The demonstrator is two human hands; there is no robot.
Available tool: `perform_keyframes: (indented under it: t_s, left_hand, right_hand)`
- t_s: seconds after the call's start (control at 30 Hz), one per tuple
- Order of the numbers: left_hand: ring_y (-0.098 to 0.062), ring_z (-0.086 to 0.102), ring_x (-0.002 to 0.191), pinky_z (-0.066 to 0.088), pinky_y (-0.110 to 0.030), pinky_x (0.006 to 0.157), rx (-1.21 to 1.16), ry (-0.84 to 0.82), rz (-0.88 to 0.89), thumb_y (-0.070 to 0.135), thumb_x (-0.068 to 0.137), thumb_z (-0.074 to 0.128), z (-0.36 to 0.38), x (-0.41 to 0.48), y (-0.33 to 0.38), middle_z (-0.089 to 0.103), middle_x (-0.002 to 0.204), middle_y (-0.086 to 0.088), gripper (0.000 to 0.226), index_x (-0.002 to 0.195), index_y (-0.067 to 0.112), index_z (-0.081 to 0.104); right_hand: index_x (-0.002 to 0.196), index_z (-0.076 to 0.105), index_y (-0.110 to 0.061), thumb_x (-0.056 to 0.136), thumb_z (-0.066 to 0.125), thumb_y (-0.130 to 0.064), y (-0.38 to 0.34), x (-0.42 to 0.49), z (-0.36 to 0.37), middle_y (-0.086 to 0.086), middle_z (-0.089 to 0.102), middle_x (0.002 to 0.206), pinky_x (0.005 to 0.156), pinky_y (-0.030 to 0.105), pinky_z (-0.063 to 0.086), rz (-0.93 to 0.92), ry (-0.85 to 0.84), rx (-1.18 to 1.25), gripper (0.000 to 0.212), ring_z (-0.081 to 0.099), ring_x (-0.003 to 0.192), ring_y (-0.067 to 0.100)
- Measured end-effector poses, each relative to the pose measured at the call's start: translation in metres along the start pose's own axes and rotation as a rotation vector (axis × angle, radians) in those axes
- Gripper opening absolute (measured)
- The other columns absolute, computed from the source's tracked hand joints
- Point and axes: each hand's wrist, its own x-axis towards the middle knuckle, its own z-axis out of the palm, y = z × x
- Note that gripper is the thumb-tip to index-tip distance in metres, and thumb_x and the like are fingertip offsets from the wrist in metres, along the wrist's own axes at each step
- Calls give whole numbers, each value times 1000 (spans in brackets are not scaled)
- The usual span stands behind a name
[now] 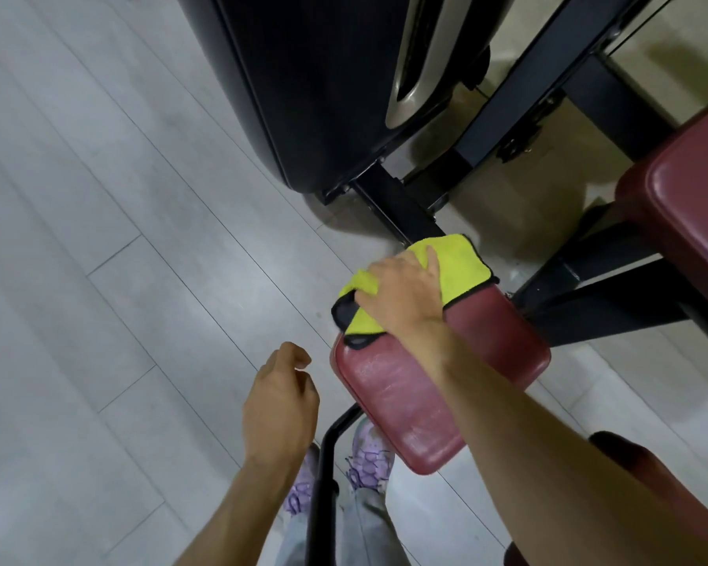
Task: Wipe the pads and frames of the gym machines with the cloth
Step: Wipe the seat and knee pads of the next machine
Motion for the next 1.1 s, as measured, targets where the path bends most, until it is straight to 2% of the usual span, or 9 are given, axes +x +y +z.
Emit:
perform_keyframes:
  t_s: [0.17, 0.27, 0.37, 0.53, 0.63, 0.77, 0.9, 1.0, 1.1]
  left_hand:
    - [-25, 61, 86, 53, -42, 70, 18, 41, 31, 6, 89, 53, -13, 6, -5, 64, 96, 9, 22, 99, 25, 55]
    - [-22, 60, 88, 53, -40, 71, 38, 45, 61, 2, 89, 50, -18, 11, -9, 64, 104, 12, 26, 103, 22, 57]
    - [-23, 60, 91, 51, -38, 73, 37, -9, 98, 1, 90, 50, -17, 18, -15, 63, 110, 10, 30, 110, 22, 58]
    - [-22, 59, 117, 53, -38, 93, 73, -147, 257, 1, 96, 51, 2, 22, -11, 58, 134, 1, 46, 137, 19, 56]
    - [-19, 54, 125, 46, -30, 101, 21, -173, 294, 2, 97, 51, 15, 21, 1, 54, 141, 1, 52, 147, 19, 50]
    - [-20, 53, 121, 40, -24, 102, -7, -204, 331, 6, 96, 57, 31, 20, 13, 55, 137, 2, 57, 150, 18, 46]
    - [-24, 54, 116, 42, -29, 99, 59, -182, 355, 2, 91, 63, 35, 21, 9, 57, 132, -2, 61, 148, 12, 48]
    - [-23, 55, 116, 47, -34, 99, 92, -179, 387, 3, 93, 64, 33, 23, 6, 57, 132, -1, 59, 149, 12, 48]
    - [-27, 52, 122, 47, -42, 103, 173, -168, 409, 0, 90, 68, 38, 23, 6, 59, 133, -7, 62, 148, 8, 49]
  right_hand:
    - [116, 69, -31, 96, 48, -51, -62, -55, 18, -8, 69, 115, 119, 57, 18, -527, -196, -262, 35, 54, 117, 21]
    - [115, 68, -30, 96, 49, -55, -56, -58, 25, -7, 69, 111, 113, 53, 28, -644, -181, -323, 36, 57, 113, 21]
    - [122, 67, -31, 98, 47, -55, -29, -29, 9, -4, 70, 117, 110, 49, 31, -515, -139, -175, 40, 59, 116, 23]
    - [114, 71, -28, 96, 47, -59, 50, 36, -28, 9, 72, 114, 94, 42, 42, 113, -130, 14, 43, 63, 111, 33]
    - [115, 68, -21, 98, 45, -51, 57, 48, -27, 11, 69, 118, 95, 45, 44, 329, -140, -30, 42, 61, 113, 35]
    - [118, 68, -25, 99, 49, -40, 6, 46, -17, 4, 69, 121, 100, 47, 37, 135, -203, -152, 30, 61, 114, 30]
    - [120, 67, -29, 102, 44, -53, 1, 27, -19, 1, 71, 117, 100, 47, 36, -166, -230, -102, 38, 62, 113, 27]
    - [117, 68, -32, 99, 43, -59, 43, 36, -30, 4, 72, 113, 90, 42, 39, -58, -188, 39, 41, 65, 110, 31]
    - [115, 68, -29, 95, 43, -61, 102, 45, -33, 7, 70, 113, 87, 41, 43, 249, -183, 260, 44, 63, 111, 35]
